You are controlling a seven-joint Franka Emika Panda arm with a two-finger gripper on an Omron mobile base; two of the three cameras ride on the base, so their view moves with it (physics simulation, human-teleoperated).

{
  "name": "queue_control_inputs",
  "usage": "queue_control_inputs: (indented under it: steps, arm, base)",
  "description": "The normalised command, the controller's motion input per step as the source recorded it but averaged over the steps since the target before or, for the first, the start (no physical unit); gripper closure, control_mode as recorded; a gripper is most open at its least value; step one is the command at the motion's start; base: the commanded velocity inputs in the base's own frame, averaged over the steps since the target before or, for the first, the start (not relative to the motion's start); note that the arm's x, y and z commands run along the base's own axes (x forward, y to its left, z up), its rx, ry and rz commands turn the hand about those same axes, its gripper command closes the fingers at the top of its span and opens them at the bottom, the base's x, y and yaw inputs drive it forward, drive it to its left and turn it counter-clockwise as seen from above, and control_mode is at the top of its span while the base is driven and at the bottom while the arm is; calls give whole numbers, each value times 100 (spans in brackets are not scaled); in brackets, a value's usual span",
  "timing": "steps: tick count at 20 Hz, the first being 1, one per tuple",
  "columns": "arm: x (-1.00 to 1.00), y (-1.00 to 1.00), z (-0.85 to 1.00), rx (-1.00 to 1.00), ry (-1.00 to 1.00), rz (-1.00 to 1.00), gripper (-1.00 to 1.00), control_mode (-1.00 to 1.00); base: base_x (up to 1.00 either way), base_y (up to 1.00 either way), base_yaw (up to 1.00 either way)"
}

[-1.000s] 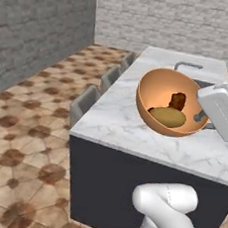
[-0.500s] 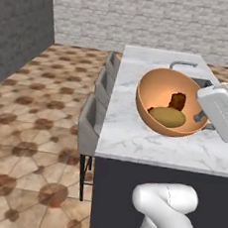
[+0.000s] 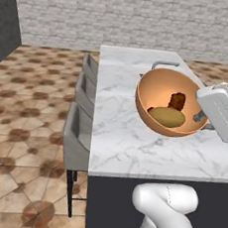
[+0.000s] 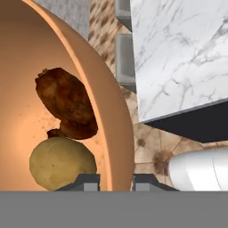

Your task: The microwave is finished heating the chicken drumstick and potato. Take the bowl containing the food and place it on the dining counter.

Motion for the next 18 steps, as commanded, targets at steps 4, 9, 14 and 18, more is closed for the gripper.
queue_control_inputs:
  steps: [4,9,14,18]
  arm:
    - [19,-5,0,0,0,0,100,-100]
    - [73,-27,-3,0,10,1,100,-100]
    - [100,-36,-22,0,31,0,100,-100]
    - [100,-14,-53,-4,38,-1,100,-100]
  base:
    - [9,-3,-6]
    - [0,0,0]
    - [0,0,0]
    - [0,0,0]
